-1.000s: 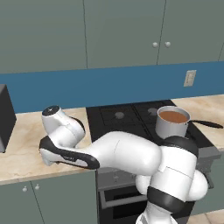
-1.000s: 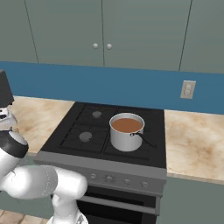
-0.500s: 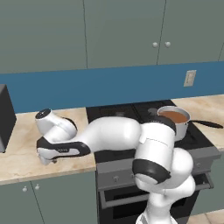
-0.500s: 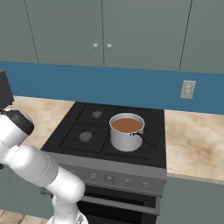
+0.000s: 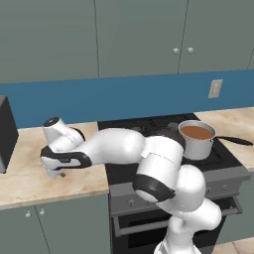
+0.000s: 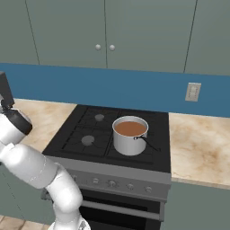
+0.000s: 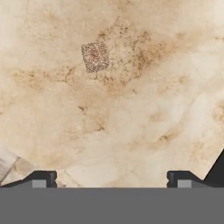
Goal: Pick up the sugar cube(s) and place them in the saucepan with hot chocolate.
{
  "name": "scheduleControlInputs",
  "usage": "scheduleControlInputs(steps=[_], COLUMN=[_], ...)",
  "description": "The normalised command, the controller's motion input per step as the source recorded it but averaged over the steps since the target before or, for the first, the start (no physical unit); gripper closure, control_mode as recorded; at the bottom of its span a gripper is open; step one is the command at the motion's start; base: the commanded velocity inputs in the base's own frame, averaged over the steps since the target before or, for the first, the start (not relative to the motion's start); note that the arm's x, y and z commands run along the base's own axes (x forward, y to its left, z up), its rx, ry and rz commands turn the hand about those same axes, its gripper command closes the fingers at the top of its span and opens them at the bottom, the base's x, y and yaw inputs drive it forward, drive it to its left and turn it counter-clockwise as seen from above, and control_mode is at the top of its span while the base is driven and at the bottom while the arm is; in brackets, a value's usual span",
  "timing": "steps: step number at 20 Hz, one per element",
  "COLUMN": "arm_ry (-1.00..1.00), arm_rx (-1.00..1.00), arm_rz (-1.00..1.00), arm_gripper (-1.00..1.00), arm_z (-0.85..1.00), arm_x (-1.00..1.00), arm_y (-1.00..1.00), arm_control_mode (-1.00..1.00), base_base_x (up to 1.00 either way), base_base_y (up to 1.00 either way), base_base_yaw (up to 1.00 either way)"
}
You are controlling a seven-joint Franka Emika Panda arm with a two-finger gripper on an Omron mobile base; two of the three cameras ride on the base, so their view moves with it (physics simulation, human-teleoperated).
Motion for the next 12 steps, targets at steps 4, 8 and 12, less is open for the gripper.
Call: scheduleControlInputs(steps=[4, 8, 12], arm_ry=[-0.01, 0.00, 0.00], arm_rx=[0.00, 0.08, 0.11], arm_rz=[0.00, 0.00, 0.00], arm_gripper=[-1.00, -1.00, -1.00], arm_z=[-0.15, -0.24, -0.39], arm_x=[0.18, 0.08, 0.00], arm_y=[0.45, 0.17, 0.00], arm_control_mode=[-1.00, -1.00, -1.00], base_base_x=[0.00, 0.00, 0.00], base_base_y=[0.00, 0.00, 0.00], base_base_yaw=[0.00, 0.00, 0.00])
